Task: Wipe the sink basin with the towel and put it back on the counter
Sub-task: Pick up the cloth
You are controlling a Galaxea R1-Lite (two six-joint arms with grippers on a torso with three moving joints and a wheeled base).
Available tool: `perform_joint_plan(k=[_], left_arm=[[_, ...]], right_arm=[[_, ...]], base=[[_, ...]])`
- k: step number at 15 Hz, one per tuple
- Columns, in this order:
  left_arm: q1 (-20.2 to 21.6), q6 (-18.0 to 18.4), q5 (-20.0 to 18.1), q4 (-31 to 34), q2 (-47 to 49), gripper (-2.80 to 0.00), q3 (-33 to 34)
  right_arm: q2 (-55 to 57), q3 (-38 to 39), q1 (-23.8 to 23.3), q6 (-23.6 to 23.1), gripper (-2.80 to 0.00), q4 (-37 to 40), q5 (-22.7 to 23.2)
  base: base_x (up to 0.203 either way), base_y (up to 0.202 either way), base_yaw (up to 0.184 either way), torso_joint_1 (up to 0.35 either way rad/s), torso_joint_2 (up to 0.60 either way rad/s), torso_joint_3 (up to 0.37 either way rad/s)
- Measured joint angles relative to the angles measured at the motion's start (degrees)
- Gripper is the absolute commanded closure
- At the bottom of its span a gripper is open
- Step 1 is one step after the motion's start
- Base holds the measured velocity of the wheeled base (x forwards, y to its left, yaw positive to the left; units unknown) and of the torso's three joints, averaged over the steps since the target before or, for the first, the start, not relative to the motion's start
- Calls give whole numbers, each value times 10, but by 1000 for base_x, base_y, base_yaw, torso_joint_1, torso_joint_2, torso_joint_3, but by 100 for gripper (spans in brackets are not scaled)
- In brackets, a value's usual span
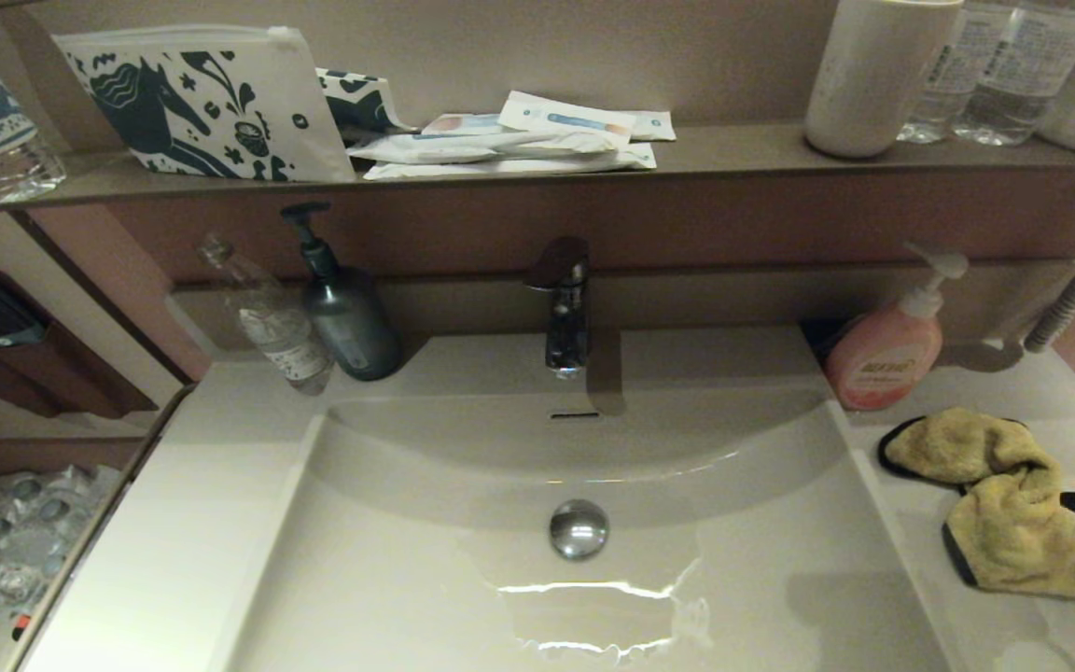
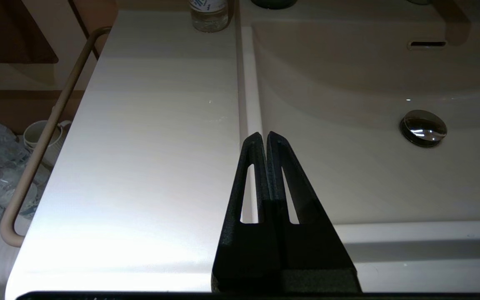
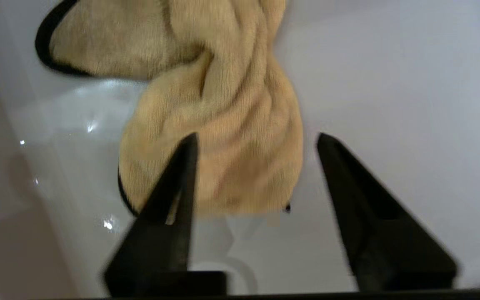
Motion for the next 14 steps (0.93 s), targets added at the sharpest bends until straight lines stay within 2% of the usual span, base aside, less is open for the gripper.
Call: perform_joint_plan(k=[5,9,13,14], left_arm=[[0,0,0,0,0,0,0],[0,0,0,0,0,0,0],[0,0,0,0,0,0,0],[0,0,0,0,0,0,0]], right_arm=[[64,-48,2,-2,-280,-3,3],[115,-70,6,2,-280,-6,24],[150,-85,39,46,-280,-7,44],[159,-86,47,49,0,-13,44]], base=[[0,0,0,0,0,0],[0,0,0,0,0,0],[0,0,0,0,0,0],[0,0,0,0,0,0]])
